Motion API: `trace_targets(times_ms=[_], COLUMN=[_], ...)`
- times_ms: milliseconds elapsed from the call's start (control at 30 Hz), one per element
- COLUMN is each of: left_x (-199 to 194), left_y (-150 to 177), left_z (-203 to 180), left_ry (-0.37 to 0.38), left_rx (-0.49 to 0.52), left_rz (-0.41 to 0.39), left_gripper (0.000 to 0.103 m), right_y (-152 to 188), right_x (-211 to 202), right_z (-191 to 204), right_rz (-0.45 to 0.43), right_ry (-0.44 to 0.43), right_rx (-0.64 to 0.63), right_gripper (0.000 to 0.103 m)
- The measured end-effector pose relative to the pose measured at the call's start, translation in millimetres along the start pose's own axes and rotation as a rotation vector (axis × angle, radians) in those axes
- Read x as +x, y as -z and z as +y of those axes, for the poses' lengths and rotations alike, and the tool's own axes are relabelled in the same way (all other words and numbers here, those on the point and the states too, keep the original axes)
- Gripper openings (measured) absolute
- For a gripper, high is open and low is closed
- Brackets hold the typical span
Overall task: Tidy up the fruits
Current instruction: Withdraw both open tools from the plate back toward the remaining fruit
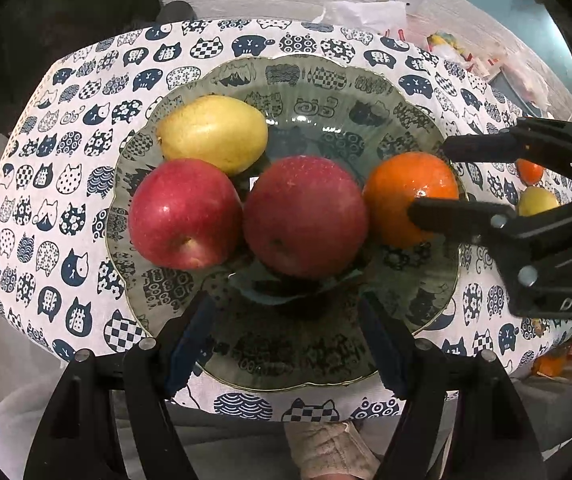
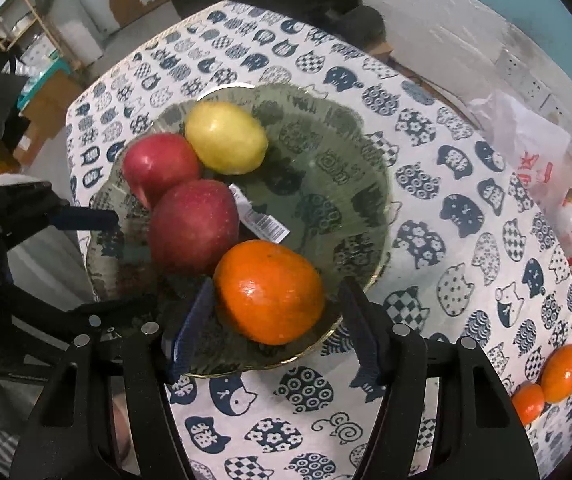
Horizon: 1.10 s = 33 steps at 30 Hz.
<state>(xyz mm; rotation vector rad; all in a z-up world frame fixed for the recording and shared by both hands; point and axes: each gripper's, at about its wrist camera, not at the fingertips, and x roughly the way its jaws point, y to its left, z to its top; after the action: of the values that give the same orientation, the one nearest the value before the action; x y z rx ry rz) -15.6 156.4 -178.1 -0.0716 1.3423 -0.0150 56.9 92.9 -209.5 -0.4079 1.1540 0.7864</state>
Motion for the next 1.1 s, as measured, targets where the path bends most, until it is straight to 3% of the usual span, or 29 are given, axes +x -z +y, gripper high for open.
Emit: trace_targets(times_ms=[467,767,1033,1100], left_x=[-21.3,-43.5,-50.8,-51.6], left_y=[-11.9,-28.4,-35.9,-37.3], left_z=[-10.3,-30.8,-64.6,-76.6], left_ry=[0.035,0.068,0.081,0.076], left_rx=[-0.024,-0.032,0.013,0.036], left_rz=[-0.039,-0.082,-0.085,-0.085], left_gripper=[0.075,0.076,0.076,0.076], right_y=[2.2,22.6,51.5,60.6], right_x=[-46.5,-77.8,-107.2,-115.6], right_z=[-20.4,-44.6,-82.9,-93.0], right_rz=[-0.086,-0.083,-0.075,-0.079], right_ry=[0.041,0.118,0.167,0.181], right_rx=[0.067,0.124,0.224,0.247], right_gripper=[0.065,0.065,0.065,0.069])
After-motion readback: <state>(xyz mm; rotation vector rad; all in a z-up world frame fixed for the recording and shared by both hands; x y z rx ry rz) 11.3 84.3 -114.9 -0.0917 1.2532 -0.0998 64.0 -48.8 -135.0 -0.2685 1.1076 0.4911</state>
